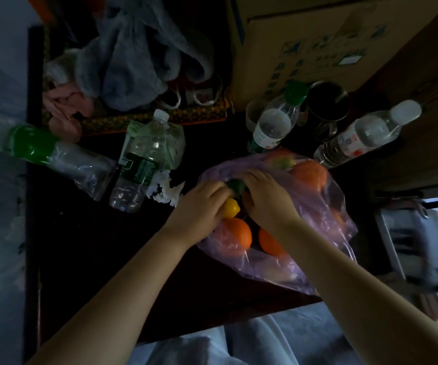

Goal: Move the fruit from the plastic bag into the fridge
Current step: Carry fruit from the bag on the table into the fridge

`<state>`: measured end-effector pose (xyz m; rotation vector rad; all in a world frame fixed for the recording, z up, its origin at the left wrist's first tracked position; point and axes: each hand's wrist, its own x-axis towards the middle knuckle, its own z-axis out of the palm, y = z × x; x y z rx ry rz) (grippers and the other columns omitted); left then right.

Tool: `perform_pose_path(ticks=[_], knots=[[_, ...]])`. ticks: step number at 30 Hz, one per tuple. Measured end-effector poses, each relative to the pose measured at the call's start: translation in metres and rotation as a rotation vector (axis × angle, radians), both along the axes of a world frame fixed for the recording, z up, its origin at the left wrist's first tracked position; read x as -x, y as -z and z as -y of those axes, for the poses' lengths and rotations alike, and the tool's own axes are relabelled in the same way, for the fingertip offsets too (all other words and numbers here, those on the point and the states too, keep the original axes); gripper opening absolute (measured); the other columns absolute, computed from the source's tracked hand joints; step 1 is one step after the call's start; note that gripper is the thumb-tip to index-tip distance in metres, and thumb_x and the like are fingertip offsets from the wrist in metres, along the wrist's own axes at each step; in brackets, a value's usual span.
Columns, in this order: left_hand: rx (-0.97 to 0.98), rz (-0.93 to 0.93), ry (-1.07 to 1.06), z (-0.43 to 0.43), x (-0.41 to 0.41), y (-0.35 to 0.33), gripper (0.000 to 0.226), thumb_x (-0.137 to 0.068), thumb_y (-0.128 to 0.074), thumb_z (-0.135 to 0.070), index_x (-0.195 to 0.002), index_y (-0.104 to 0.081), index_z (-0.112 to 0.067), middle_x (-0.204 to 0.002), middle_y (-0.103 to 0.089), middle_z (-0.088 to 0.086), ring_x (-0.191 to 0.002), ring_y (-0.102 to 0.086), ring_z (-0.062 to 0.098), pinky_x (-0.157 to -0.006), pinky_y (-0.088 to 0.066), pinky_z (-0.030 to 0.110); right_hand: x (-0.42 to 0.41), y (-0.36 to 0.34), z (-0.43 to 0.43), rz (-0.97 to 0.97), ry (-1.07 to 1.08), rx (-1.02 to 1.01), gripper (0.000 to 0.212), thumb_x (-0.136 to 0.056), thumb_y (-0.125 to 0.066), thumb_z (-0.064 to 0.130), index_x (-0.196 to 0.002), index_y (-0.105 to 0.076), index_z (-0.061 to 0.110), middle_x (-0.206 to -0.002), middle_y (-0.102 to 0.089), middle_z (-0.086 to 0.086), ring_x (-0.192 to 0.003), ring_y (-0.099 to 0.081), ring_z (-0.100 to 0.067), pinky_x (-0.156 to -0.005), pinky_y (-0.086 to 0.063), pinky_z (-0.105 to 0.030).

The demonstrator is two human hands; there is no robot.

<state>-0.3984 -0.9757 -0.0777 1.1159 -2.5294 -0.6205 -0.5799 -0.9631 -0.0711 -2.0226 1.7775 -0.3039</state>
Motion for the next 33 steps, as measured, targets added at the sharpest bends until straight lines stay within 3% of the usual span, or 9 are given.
perform_pose_path(ticks=[2,5,8,12,18,22,27,33], knots=[[-0.028,-0.002,0.018,-0.011,0.005,-0.001,0.027,-0.083,-0.047,-0.022,-0.102,-0.062,-0.010,-0.100,-0.060,0.005,-0.091,-0.054,0.018,-0.073,-0.046,0.026,-0.003,0.000,-0.004,0.006,-0.079,0.022,0.041,-0.079,-0.063,0.009,-0.119,-0.061,0.012,-0.122,-0.061,-0.007,-0.112,-0.056,-0.031,-0.085,-0.049,-0.041],[-0.073,0.047,-0.019,-0.016,0.004,0.013,0.026,-0.081,-0.058,-0.017,-0.106,-0.064,-0.011,-0.105,-0.061,0.005,-0.095,-0.060,0.022,-0.075,-0.051,0.030,-0.003,0.011,0.000,-0.048,-0.163,-0.049,0.049,-0.079,-0.063,0.007,-0.127,-0.057,0.012,-0.132,-0.055,-0.009,-0.121,-0.050,-0.032,-0.097,-0.044,-0.043],[-0.152,0.099,-0.047,-0.015,-0.002,0.021,0.029,-0.080,-0.067,-0.012,-0.109,-0.064,-0.011,-0.110,-0.061,0.006,-0.100,-0.059,0.025,-0.077,-0.053,0.033,-0.002,0.017,0.006,-0.111,-0.147,-0.101,0.052,-0.083,-0.059,0.009,-0.134,-0.050,0.016,-0.141,-0.045,-0.005,-0.128,-0.040,-0.029,-0.100,-0.042,-0.044],[-0.196,0.154,-0.068,-0.013,-0.002,0.024,0.034,-0.086,-0.062,-0.018,-0.118,-0.058,-0.009,-0.121,-0.055,0.007,-0.109,-0.054,0.027,-0.080,-0.049,0.035,-0.001,0.015,0.009,-0.183,-0.119,-0.145,0.057,-0.085,-0.057,0.011,-0.139,-0.043,0.019,-0.145,-0.036,-0.004,-0.130,-0.033,-0.028,-0.100,-0.041,-0.044],[-0.275,0.222,-0.030,-0.006,0.002,0.027,0.043,-0.087,-0.058,-0.022,-0.129,-0.050,-0.015,-0.128,-0.053,0.005,-0.117,-0.048,0.026,-0.088,-0.045,0.039,0.002,0.017,0.001,-0.184,-0.029,-0.196,0.063,-0.076,-0.062,0.000,-0.134,-0.043,0.019,-0.140,-0.039,-0.003,-0.126,-0.036,-0.028,-0.087,-0.048,-0.045],[-0.281,0.271,0.023,-0.001,0.005,0.025,0.046,-0.087,-0.059,-0.020,-0.131,-0.046,-0.016,-0.126,-0.056,0.005,-0.117,-0.048,0.026,-0.089,-0.043,0.039,0.008,0.021,-0.011,-0.173,0.011,-0.230,0.059,-0.075,-0.070,0.011,-0.127,-0.044,0.018,-0.135,-0.042,-0.003,-0.124,-0.040,-0.029,-0.087,-0.047,-0.048],[-0.263,0.247,0.059,-0.002,0.005,0.023,0.046,-0.086,-0.059,-0.019,-0.130,-0.047,-0.014,-0.127,-0.055,0.005,-0.116,-0.049,0.026,-0.088,-0.041,0.036,0.012,0.016,-0.027,-0.151,0.111,-0.221,0.048,-0.082,-0.059,0.001,-0.126,-0.045,0.015,-0.138,-0.039,-0.004,-0.120,-0.046,-0.030,-0.076,-0.048,-0.043],[-0.243,0.247,0.009,-0.006,-0.002,0.024,0.046,-0.086,-0.060,-0.022,-0.129,-0.047,-0.013,-0.125,-0.056,0.007,-0.115,-0.051,0.027,-0.085,-0.042,0.036,0.014,0.013,-0.045,-0.123,0.217,-0.194,0.062,-0.079,-0.056,-0.005,-0.135,-0.038,0.016,-0.148,-0.028,-0.003,-0.117,-0.048,-0.033,-0.071,-0.044,-0.037]])
